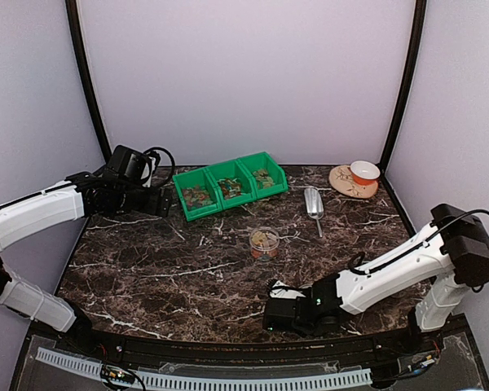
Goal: Pack the candies
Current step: Pick up the bottle lid from the center of the board.
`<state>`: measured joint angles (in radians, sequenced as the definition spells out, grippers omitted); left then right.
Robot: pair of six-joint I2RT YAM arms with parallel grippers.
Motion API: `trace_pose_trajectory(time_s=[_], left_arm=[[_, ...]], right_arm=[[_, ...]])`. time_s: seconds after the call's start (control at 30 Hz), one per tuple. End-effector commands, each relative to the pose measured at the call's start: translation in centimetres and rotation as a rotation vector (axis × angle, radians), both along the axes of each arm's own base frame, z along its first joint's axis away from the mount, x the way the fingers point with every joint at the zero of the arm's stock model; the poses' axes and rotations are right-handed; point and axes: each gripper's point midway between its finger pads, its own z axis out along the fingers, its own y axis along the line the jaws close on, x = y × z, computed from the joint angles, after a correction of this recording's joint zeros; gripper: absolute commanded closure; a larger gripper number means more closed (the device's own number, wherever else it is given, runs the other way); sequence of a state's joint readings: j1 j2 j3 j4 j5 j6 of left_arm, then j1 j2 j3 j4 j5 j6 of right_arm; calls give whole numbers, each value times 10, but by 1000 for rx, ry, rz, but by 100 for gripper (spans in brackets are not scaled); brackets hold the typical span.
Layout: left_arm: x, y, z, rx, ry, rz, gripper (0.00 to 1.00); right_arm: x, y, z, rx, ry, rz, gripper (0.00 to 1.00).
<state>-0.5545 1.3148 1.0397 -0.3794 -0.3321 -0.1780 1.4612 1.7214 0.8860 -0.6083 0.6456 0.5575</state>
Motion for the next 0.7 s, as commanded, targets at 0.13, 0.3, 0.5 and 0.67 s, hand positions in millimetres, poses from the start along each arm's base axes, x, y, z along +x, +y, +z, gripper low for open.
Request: trace_pose_trajectory(time_s=[0.13, 0.3, 0.5, 0.67], left_arm=[[-1, 2, 2, 13, -5, -1, 1], [-1, 1, 1, 13, -3, -3, 1], [-2, -2, 3, 3, -4, -25, 1], [-9, -21, 4, -48, 14, -137, 1]], right_arm=[[-1, 4, -2, 85, 86, -12, 94], [-1, 8, 3, 115, 99, -6, 100], [-1, 19, 20, 156, 107, 26, 100], [0, 37, 56, 236, 96, 89, 100]])
